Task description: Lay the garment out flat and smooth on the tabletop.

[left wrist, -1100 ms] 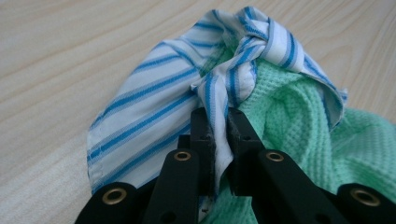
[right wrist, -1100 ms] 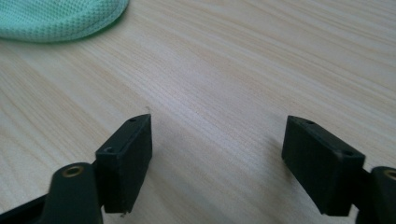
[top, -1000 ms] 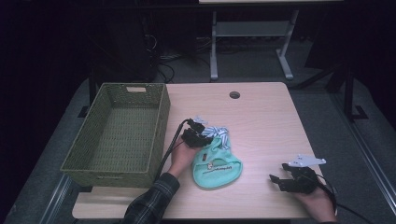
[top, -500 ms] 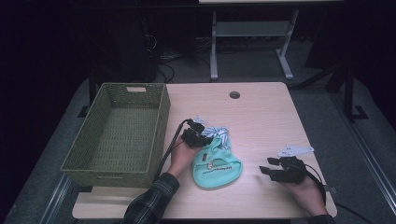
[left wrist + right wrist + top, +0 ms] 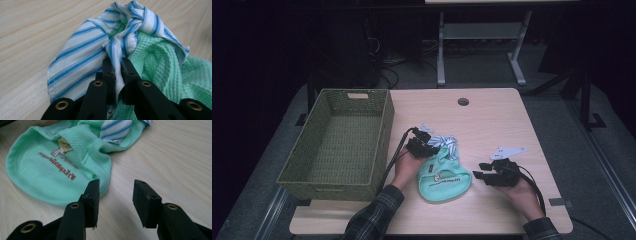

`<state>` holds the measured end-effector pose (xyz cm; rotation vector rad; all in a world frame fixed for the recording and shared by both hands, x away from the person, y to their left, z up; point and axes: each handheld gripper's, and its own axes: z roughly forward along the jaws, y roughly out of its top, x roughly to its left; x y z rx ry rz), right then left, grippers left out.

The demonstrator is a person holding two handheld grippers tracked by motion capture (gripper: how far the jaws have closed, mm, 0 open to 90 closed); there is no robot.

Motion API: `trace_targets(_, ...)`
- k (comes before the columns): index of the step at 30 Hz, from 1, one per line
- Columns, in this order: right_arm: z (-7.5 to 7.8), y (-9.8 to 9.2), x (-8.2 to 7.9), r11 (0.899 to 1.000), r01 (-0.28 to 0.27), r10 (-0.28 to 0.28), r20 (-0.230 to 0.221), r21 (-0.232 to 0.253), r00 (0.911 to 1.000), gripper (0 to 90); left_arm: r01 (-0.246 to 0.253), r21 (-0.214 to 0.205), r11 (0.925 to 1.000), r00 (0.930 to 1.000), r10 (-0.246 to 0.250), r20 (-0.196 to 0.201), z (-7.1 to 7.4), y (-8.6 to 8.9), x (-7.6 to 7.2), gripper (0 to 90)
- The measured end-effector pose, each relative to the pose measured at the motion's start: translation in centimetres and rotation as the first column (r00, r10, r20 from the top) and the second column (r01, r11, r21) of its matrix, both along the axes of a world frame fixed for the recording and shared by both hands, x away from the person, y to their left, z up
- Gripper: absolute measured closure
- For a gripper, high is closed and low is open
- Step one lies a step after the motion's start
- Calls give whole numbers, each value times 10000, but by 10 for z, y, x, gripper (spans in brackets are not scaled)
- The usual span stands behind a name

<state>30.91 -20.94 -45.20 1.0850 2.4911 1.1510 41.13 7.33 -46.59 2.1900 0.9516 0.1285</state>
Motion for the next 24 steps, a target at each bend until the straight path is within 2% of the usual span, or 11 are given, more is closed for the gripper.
trace_targets(3, 0, 7, 5, 10000, -92, 92, -13, 17, 10000, 589, -37, -52, 10000, 10000, 37, -5, 0, 0, 0, 828)
trace_targets(5, -4, 12, 8, 9997, -211, 213, -188, 124, 9996, 592, -51, -83, 10000, 10000, 51, -21, 0, 0, 0, 828)
trace_targets(14, -8, 23, 10, 9988, -462, 467, -364, 153, 9982, 614, -58, -67, 10000, 10000, 58, -2, 0, -1, 0, 828)
trace_targets(17, -11, 27, 11, 9985, -544, 541, -436, -58, 9976, 680, -51, -67, 10000, 10000, 51, -11, 0, -1, 0, 828)
trace_targets(22, -13, 29, 12, 9980, -550, 536, -448, -321, 9976, 857, -44, -73, 10000, 10000, 43, -16, 0, 0, 0, 827)
trace_targets(24, -12, 27, 11, 9978, -561, 546, -427, -354, 9976, 876, -60, -81, 9999, 10000, 60, -43, 0, 0, 0, 828)
